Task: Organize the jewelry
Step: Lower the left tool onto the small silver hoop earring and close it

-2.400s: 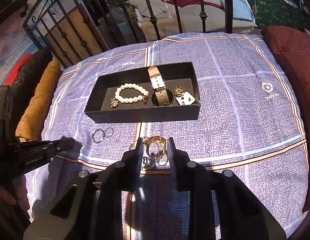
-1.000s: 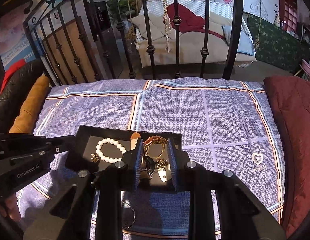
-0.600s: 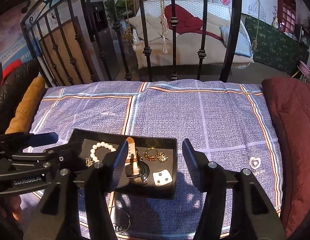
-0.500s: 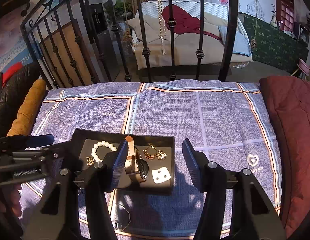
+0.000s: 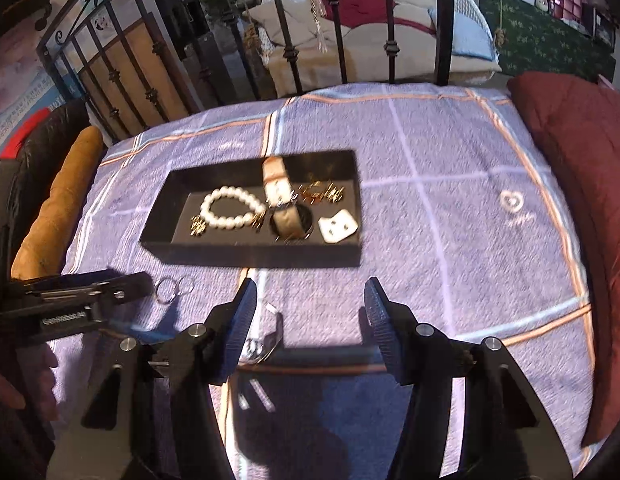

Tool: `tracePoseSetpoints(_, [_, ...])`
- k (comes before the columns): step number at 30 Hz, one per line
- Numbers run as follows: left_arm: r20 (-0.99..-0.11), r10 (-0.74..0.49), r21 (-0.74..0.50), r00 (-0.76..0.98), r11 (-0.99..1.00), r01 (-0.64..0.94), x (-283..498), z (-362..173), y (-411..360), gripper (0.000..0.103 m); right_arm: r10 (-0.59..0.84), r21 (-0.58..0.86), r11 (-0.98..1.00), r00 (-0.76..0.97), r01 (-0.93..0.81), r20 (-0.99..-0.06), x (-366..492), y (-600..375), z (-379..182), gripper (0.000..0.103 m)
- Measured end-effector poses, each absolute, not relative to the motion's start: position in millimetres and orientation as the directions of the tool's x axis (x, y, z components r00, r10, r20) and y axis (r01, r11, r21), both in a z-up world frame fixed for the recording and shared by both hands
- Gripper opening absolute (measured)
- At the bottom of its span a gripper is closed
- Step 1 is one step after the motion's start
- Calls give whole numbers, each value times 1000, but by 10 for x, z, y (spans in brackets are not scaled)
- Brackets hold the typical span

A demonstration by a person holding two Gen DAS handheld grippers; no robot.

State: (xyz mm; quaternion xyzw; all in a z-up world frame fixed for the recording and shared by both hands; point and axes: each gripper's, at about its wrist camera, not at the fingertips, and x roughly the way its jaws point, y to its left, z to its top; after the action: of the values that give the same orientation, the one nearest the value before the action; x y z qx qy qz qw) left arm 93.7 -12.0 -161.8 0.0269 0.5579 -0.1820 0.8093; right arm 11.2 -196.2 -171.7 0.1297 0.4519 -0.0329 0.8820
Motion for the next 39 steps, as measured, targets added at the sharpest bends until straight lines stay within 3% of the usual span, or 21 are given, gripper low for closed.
tracePoseSetpoints(11, [-938, -193, -37, 287, 881, 471, 910, -1979, -380, 63, 118, 155, 988, 533, 27, -838, 126, -1463, -2080, 51])
tracePoseSetpoints(13, [-939, -191, -30, 285, 873, 487, 890, -1990, -388, 57, 117, 147, 989, 505, 19, -855, 149, -1439, -2187, 31])
tracePoseSetpoints(16, [-938, -217, -66, 269, 876, 478, 887, -1983, -333, 37, 113, 145, 989, 505, 24, -856, 97, -1481, -2203, 14])
tracePoseSetpoints(17, [-938, -223, -74, 264, 876, 477, 878, -1976, -314, 27, 119, 158, 987, 502, 36, -856, 79, -1524, -2189, 14])
tracePoseSetpoints(27, [-921, -306, -167, 242, 870, 465, 633, -1902, -104, 27, 99, 159, 984, 518, 74, -850, 8, -1743, -1985, 16])
tracePoseSetpoints(29, [-906, -331, -182, 263, 868, 462, 689, -1868, -99, 27, 86, 136, 989, 504, 63, -859, 70, -1702, -2026, 31])
tracePoseSetpoints(30, [-904, -337, -184, 265, 864, 468, 724, -1869, -120, 27, 74, 123, 990, 506, 63, -859, 105, -1689, -2032, 47])
tracePoseSetpoints(35, [-922, -301, -157, 244, 866, 474, 846, -2006, -208, 27, 75, 118, 992, 527, 48, -847, 220, -1582, -2095, 51])
tracePoseSetpoints(36, [-922, -296, -147, 250, 865, 480, 827, -2005, -212, 27, 90, 128, 991, 524, 36, -847, 229, -1556, -2118, 50])
tracePoseSetpoints(37, [-922, -293, -143, 253, 865, 481, 817, -2004, -224, 27, 88, 119, 993, 517, 26, -851, 232, -1524, -2147, 33])
tracePoseSetpoints(38, [-923, -290, -141, 253, 867, 479, 839, -1984, -216, 27, 87, 109, 994, 511, 13, -855, 228, -1497, -2173, 22])
tracePoseSetpoints(39, [-924, -288, -140, 253, 869, 475, 830, -1980, -208, 27, 83, 99, 995, 508, 4, -858, 212, -1475, -2193, 19])
